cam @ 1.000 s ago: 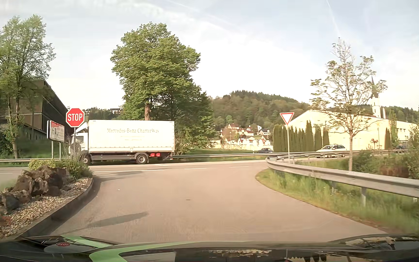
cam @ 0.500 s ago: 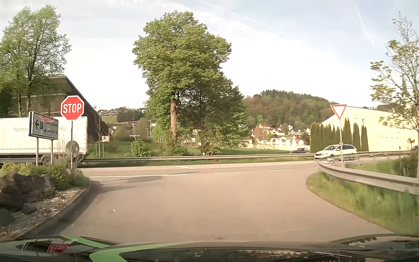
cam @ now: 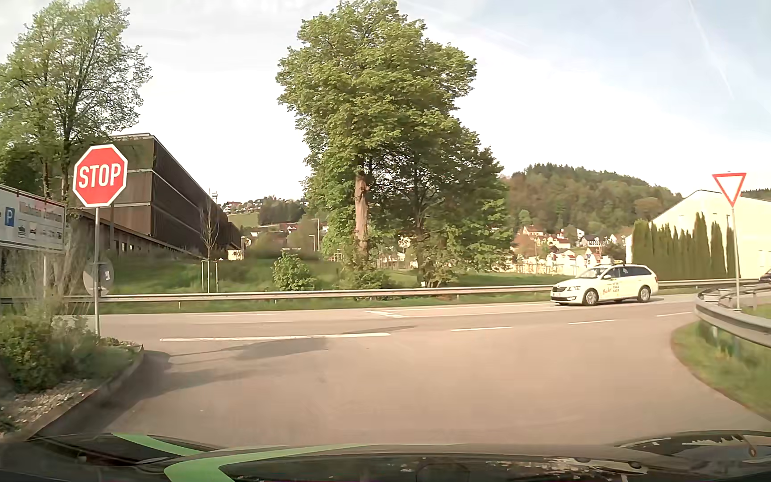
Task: Follow the waypoints while adhering to traffic rules and regulations
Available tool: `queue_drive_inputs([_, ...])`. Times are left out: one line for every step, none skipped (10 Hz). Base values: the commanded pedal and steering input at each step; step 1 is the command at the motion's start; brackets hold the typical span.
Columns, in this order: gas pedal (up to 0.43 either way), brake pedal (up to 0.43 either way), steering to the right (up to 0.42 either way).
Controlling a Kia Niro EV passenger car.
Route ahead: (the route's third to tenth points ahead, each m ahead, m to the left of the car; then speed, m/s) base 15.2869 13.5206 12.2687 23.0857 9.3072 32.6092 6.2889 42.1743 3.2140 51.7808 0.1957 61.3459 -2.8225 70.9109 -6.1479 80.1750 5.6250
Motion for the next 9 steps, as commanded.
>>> queue_drive_inputs([0.0,0.226,-0.122])
queue_drive_inputs([0.0,0.238,-0.122])
queue_drive_inputs([0.0,0.256,-0.122])
queue_drive_inputs([0.0,0.256,-0.122])
queue_drive_inputs([0.0,0.256,-0.123])
queue_drive_inputs([0.0,0.256,-0.127])
queue_drive_inputs([0.0,0.25,-0.134])
queue_drive_inputs([0.0,0.256,-0.139])
queue_drive_inputs([0.0,0.256,-0.144])
